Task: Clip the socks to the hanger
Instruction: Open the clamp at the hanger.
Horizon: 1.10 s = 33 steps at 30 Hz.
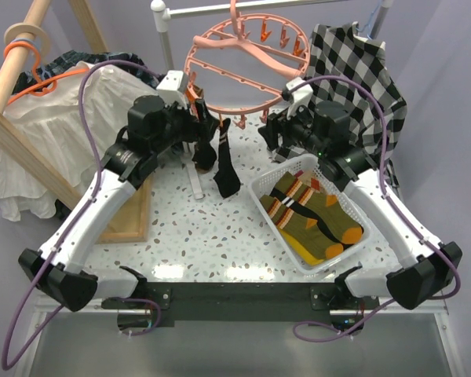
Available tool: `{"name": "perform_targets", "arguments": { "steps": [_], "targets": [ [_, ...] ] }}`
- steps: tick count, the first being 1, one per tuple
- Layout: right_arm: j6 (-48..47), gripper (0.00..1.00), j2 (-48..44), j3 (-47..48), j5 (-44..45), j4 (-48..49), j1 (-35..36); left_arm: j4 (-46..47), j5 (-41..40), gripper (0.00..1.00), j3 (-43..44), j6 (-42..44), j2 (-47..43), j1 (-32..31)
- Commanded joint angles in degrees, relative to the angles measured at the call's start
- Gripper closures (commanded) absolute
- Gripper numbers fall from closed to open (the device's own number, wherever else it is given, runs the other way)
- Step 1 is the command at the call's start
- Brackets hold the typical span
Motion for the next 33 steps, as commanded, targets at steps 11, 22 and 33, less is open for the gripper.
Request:
{"name": "perform_targets", "arguments": {
  "steps": [11, 22, 33],
  "targets": [
    [1.93, 0.29, 7.28, 9.63, -5.04, 3.17, 0.25, 17.53, 19.02, 0.21, -12.24, -1.64, -10.21, -1.27],
    [1.75, 0.29, 6.93, 9.72, -1.53, 2.12, 1.83, 13.14, 4.79, 0.22, -5.04, -5.17, -1.68, -4.0],
    [1.66, 0.29, 6.93, 8.67, 0.23, 3.08, 4.2, 12.7, -3.48, 0.35, -1.87, -5.61, 2.19, -6.46]
  ]
}}
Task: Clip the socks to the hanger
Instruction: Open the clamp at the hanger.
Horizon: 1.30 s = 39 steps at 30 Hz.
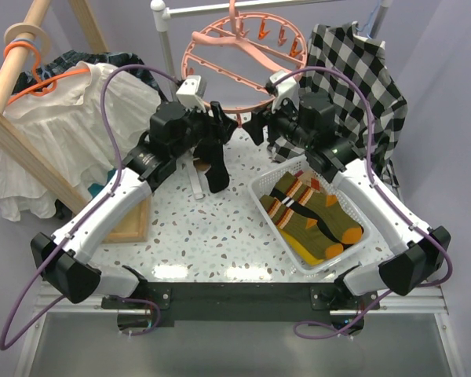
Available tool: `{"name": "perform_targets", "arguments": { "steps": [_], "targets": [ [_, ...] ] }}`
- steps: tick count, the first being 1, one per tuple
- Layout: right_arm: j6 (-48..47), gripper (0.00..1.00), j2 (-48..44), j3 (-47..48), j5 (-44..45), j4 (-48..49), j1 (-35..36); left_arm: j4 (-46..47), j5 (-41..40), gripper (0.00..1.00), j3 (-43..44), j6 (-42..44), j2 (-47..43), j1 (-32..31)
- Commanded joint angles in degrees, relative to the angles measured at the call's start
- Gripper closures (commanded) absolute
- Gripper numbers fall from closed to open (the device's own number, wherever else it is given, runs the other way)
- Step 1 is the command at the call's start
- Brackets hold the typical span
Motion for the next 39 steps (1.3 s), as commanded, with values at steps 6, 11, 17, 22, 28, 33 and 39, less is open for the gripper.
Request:
{"name": "perform_targets", "arguments": {
  "steps": [6, 11, 17, 22, 28, 33, 39],
  "targets": [
    [2.64, 0.29, -1.36, -0.7, 0.16, 4.58, 1.39, 1.47, -7.47, 0.47, 4.05, 1.19, 2.68, -1.35],
    [2.4, 0.29, -2.23, -2.54, 0.33, 4.76, 1.65, 1.12, -10.03, 0.66, 5.11, 3.3, 3.3, -1.35],
    [2.14, 0.29, -6.98, -9.92, -4.67, 11.17, 1.65, -0.12, -11.08, 0.84, 6.43, 5.5, 2.69, -1.35],
    [1.7, 0.29, -7.6, -12.13, -10.82, 15.65, 1.56, -0.11, -11.52, 0.87, 6.08, 4.98, 2.51, -1.26],
    [6.08, 0.31, -5.58, -17.04, -20.23, 29.96, 1.48, -3.35, -11.17, 0.87, 8.8, 2.43, 3.91, -1.35],
    [8.03, 0.33, -1.9, -17.32, -21.55, 37.53, 1.39, -9.77, -9.07, 0.87, 16.69, 1.37, 8.04, -1.26],
    [8.2, 0.35, 1.01, -19.07, -20.68, 43.78, 1.3, -12.06, -8.35, 0.87, 16.54, -1.09, 8.05, -1.26]
  ]
}}
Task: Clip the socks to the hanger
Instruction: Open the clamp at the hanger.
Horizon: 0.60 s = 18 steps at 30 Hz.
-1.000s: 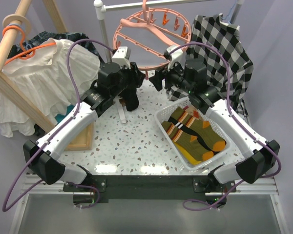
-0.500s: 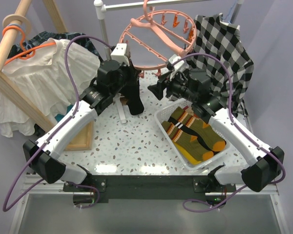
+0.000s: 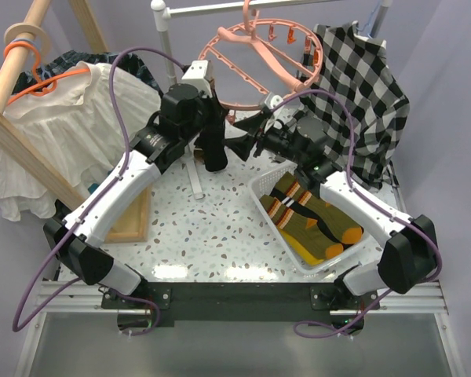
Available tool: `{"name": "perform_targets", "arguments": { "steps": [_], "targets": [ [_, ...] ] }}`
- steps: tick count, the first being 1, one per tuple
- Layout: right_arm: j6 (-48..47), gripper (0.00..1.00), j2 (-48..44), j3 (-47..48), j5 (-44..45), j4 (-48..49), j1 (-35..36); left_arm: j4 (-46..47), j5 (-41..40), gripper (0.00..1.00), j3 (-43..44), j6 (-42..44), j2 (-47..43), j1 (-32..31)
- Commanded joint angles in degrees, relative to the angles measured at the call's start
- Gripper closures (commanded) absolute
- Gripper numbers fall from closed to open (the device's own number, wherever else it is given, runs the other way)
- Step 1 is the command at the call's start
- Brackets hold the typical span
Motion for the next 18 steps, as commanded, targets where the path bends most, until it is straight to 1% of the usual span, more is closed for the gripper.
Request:
{"name": "perform_targets", "arguments": {
  "steps": [1, 5, 8, 12, 18],
  "targets": [
    [0.68, 0.35, 1.01, -1.19, -0.22, 9.33, -0.1, -1.18, 0.5, 0.87, 1.83, -2.49, -0.87, -0.28],
    [-1.25, 0.36, 1.37, -2.78, 3.3, 10.05, -0.28, 0.22, 1.02, 0.87, -0.1, -2.93, -2.36, -0.28],
    [-1.95, 0.36, 1.8, -2.69, 3.48, 9.34, -0.28, 0.31, 1.28, 0.87, 0.51, -1.53, -2.72, -0.28],
    [-2.4, 0.36, 2.86, -2.69, 6.63, 10.21, -0.19, -1.71, 0.76, 0.87, 4.37, 0.67, -2.19, -0.1],
    [-3.54, 0.36, 4.79, -3.83, 10.33, 13.64, -0.19, -1.27, 0.14, 0.87, 3.59, 1.46, -3.68, 0.07]
  ]
}}
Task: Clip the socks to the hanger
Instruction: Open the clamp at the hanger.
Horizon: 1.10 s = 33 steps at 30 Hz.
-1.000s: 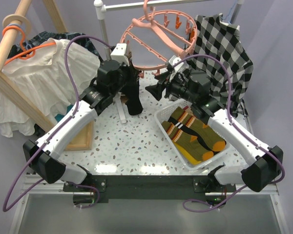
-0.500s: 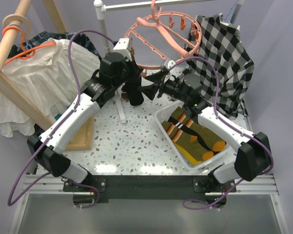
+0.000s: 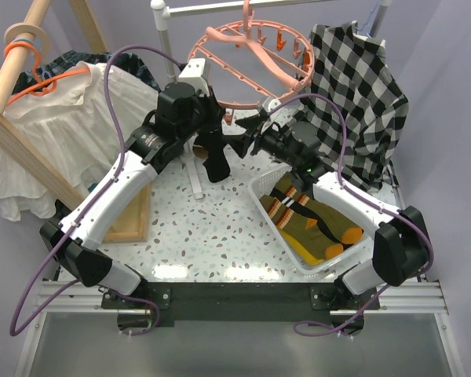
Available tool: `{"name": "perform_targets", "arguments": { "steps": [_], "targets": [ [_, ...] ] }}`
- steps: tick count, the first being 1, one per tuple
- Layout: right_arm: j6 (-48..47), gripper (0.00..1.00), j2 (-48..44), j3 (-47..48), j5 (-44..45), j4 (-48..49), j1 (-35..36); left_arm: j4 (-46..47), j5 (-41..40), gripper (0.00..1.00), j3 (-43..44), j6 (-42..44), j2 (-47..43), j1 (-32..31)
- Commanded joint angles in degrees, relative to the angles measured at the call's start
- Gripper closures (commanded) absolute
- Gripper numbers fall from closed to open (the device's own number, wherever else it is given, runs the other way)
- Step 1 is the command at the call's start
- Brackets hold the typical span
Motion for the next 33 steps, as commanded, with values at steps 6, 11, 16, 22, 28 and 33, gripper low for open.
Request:
{"name": "perform_targets", "arguments": {
  "steps": [6, 11, 16, 22, 28, 33],
  "targets": [
    [-2.12, 0.36, 2.5, -1.26, 5.82, 10.43, -0.21, 1.42, 0.45, 0.87, 1.24, 0.08, -3.03, 0.16],
    [0.25, 0.38, 5.58, 0.5, 2.31, 14.21, -0.56, 0.37, 0.8, 0.87, 1.94, -0.27, -2.77, 0.16],
    [2.1, 0.43, 6.81, 1.38, -0.24, 15.89, -0.56, -0.6, 1.59, 0.87, 1.95, -0.62, -2.33, 0.95],
    [4.47, 0.49, 7.34, 1.82, -2.61, 17.55, -0.56, 0.45, 6.24, 0.87, 0.8, -1.94, -2.24, 3.23],
    [6.14, 0.54, 7.6, 2.26, -3.85, 18.35, -0.47, 1.77, 10.01, 0.87, -0.51, -3.26, -2.24, 4.99],
    [7.28, 0.58, 7.6, 3.05, -4.99, 18.08, -0.39, 3.35, 12.66, 0.85, -1.3, -4.58, -1.98, 6.05]
  ]
}}
